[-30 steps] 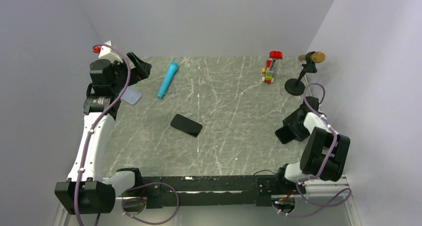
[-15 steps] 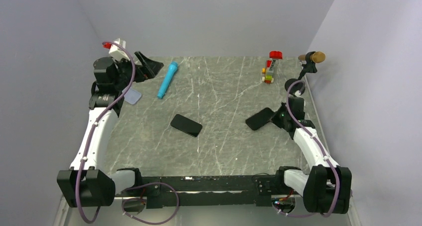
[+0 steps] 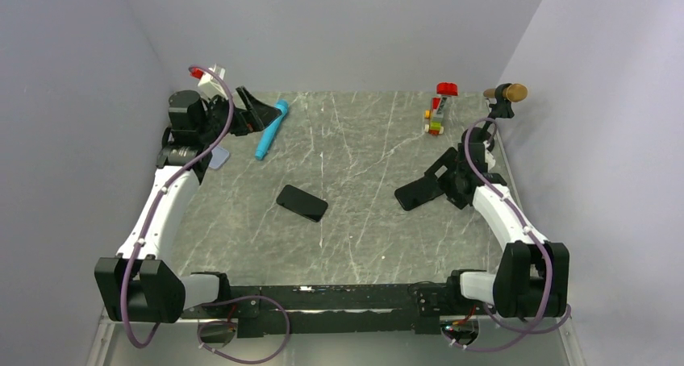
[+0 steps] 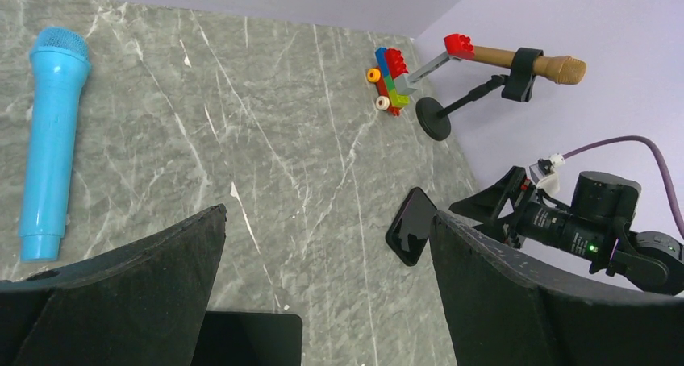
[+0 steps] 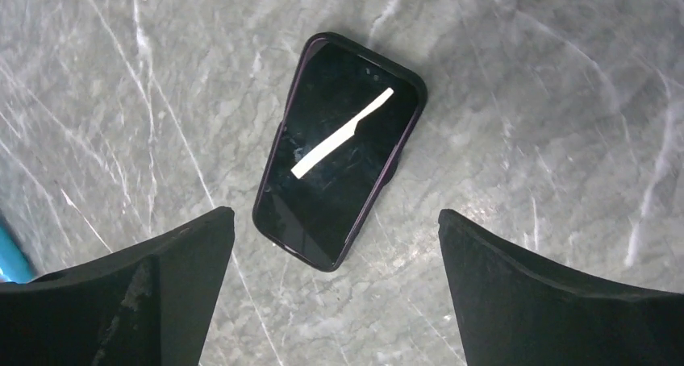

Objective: Take the phone out of the phone case
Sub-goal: Pick up the phone at the center of the board.

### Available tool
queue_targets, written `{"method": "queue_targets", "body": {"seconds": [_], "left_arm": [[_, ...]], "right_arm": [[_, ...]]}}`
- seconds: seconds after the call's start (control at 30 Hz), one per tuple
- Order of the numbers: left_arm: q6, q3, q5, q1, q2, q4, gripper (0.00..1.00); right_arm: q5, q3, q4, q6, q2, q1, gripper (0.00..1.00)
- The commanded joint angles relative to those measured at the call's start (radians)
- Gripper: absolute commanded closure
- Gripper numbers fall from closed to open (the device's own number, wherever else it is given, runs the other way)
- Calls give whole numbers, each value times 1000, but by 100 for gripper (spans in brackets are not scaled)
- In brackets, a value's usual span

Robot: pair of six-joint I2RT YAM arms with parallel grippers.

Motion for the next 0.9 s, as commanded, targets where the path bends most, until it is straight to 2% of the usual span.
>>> {"method": "queue_targets", "body": {"seconds": [0.0,0.1,0.13,0.23,0.53,0.87], "left_arm": [[13,49,4,-2,-20,7,1],[8,61,11,-1,-16,-11,1],[1,58,18,-1,-18,-5,1],[0,59,11,-2,-25,-9,1],[32,99,-23,1,-37,-85,0],[13,81,-9,6,-47,-57,1]], "right_arm": [[66,11,-44,121,-5,-1,0],[-66,-6,38,107,76,-12,0],[-92,30,11,84,119,-15,0],[-67,120,-64,97,222,-1,0],[47,253,-217,331,441,53,0],[111,444,-426,470,686,86,1]]}}
